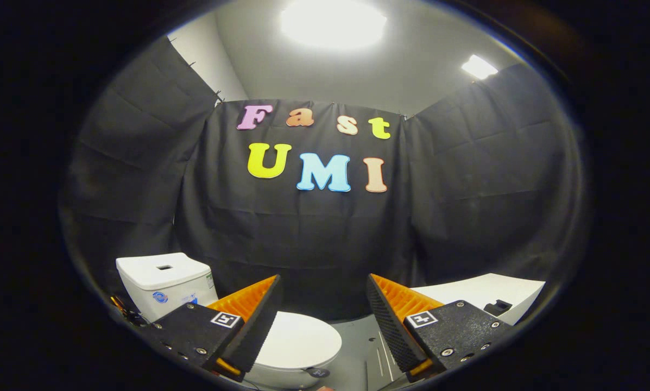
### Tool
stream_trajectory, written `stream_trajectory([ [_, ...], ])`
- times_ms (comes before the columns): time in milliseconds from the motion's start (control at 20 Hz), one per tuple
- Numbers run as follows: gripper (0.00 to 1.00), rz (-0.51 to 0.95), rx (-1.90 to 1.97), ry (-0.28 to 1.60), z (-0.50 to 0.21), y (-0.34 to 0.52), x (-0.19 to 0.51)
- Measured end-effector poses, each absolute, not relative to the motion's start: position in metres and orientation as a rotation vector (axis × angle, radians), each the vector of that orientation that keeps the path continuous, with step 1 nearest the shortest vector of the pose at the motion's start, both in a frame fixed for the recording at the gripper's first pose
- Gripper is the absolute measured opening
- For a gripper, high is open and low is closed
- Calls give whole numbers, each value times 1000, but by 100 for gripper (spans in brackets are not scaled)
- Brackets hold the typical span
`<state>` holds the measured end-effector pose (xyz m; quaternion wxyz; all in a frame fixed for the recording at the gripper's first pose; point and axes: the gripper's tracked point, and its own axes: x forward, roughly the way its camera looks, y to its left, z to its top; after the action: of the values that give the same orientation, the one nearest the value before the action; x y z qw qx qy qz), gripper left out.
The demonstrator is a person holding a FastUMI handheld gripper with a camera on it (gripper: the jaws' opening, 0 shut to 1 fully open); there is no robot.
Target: Open the toilet lid.
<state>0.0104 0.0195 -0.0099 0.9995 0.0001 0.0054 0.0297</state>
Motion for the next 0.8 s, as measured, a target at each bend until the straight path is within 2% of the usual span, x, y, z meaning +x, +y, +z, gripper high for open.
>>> stream_trajectory([
  [450, 95, 1, 71, 29, -19, -2, 12],
  [800, 95, -15, 122, 128, -52, -4, 16],
])
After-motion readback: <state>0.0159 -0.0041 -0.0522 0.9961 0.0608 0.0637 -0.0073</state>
